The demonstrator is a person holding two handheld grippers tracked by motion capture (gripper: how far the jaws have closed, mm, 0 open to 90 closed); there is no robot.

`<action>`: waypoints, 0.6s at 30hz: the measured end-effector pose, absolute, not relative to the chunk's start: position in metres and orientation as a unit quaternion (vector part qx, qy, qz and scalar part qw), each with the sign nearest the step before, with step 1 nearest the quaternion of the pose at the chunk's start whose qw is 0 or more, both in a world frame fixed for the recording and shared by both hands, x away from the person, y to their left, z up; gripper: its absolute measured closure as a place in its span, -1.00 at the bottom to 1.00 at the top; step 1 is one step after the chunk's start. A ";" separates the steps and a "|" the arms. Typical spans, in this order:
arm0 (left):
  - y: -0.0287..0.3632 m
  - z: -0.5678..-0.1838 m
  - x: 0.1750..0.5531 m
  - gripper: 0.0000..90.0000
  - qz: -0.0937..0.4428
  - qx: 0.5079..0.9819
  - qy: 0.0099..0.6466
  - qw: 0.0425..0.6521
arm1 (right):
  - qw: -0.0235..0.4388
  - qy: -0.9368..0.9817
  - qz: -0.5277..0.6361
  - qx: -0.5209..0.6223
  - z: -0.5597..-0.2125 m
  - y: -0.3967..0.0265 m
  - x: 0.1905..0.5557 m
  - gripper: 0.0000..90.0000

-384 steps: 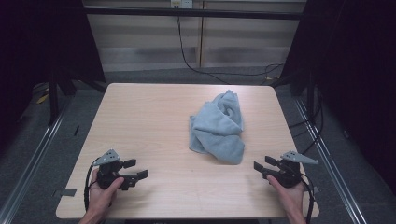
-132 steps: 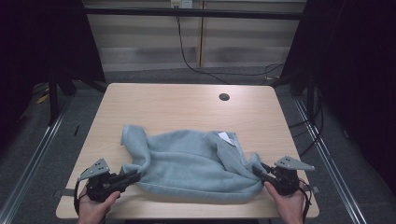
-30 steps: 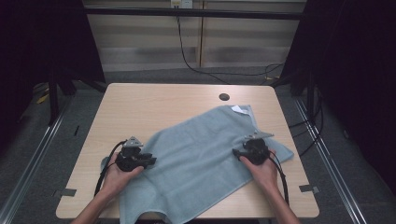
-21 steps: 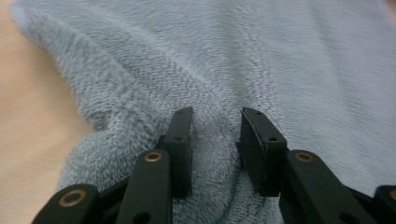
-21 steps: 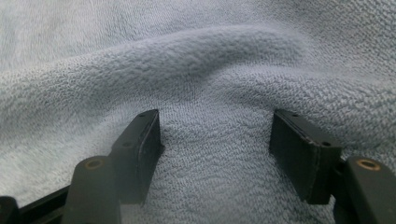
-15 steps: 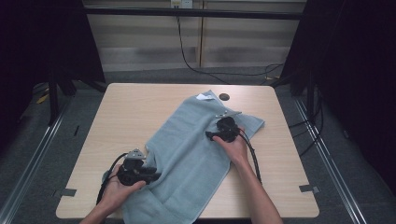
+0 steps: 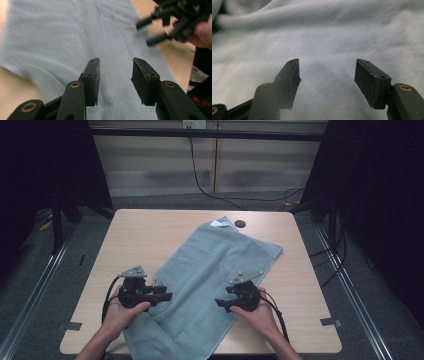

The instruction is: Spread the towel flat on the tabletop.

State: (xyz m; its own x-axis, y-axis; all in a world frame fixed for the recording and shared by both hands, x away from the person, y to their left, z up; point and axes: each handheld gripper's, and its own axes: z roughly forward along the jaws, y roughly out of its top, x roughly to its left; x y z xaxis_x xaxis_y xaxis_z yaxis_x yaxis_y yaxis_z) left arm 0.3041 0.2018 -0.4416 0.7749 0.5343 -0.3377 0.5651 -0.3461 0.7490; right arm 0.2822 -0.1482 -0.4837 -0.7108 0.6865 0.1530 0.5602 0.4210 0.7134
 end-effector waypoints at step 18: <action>0.226 -0.475 0.338 0.84 -0.019 0.853 0.364 0.375 | 0.080 0.848 0.367 0.374 -0.498 -0.167 0.259 -0.07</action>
State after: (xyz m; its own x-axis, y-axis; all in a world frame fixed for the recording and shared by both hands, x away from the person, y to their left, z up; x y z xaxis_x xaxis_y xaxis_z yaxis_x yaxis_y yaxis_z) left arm 0.3379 0.2261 -0.4747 0.7345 0.6059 -0.3057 0.6350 -0.4547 0.6245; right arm 0.2590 -0.1665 -0.4979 -0.7081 0.6924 0.1384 0.5747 0.4512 0.6827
